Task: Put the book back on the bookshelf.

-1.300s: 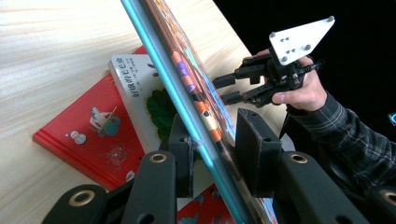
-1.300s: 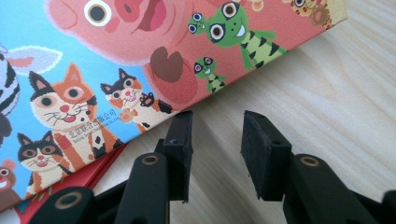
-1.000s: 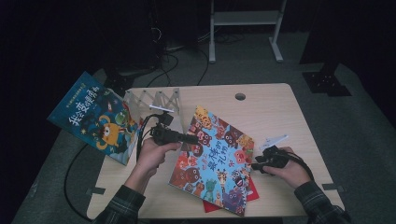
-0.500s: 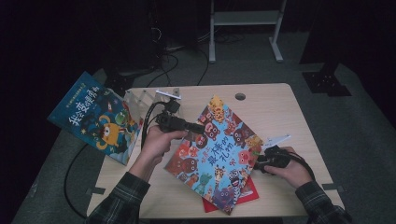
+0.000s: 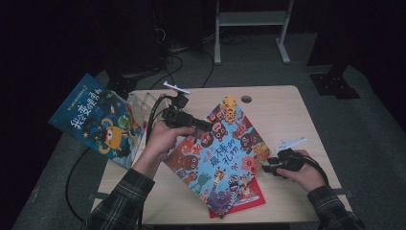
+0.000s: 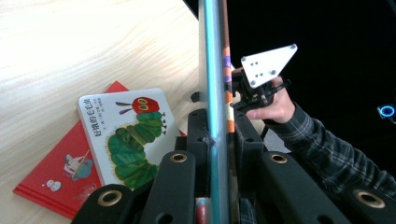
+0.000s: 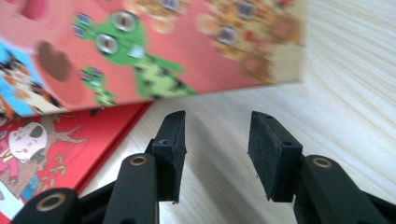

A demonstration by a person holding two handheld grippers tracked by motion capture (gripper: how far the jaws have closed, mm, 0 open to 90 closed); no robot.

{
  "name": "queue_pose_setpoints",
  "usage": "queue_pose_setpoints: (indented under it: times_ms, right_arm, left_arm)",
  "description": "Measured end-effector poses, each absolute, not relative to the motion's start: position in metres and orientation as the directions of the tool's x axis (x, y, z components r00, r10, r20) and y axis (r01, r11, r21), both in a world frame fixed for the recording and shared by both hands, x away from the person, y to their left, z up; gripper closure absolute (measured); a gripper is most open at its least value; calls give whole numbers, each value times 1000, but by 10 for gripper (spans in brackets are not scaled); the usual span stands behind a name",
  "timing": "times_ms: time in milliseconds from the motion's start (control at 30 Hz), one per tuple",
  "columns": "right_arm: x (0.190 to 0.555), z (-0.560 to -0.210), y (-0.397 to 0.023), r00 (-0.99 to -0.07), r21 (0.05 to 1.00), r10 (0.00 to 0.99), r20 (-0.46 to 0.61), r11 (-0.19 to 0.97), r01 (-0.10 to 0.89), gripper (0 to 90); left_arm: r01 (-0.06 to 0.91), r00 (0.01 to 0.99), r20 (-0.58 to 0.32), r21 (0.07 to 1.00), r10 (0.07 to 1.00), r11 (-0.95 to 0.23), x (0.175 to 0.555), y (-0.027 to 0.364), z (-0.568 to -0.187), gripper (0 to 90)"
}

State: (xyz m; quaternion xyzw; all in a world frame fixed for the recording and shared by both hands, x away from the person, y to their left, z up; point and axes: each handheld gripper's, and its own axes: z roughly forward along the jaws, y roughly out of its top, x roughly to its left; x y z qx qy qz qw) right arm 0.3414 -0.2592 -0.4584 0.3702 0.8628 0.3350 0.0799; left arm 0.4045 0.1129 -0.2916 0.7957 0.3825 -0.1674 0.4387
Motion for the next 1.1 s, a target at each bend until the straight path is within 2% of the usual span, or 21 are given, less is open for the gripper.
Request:
queue_pose_setpoints:
  times_ms: [200, 400, 600, 1100]
  right_arm:
    - [345, -459, -271, -685, 646, 720, 116, 469, 602, 566]
    - [347, -460, -276, -668, 644, 736, 112, 458, 613, 571]
    - [348, -460, -275, -666, 643, 738, 109, 459, 614, 572]
    - [352, -461, -276, -634, 649, 768, 90, 437, 622, 574]
  left_arm:
    - [729, 681, -562, 583, 470, -360, 399, 108, -275, 807]
    - [671, 732, -454, 609, 508, -422, 393, 109, -252, 807]
    - [645, 749, -385, 611, 540, -459, 387, 112, -239, 807]
    - [633, 746, -329, 623, 579, -461, 383, 141, -227, 807]
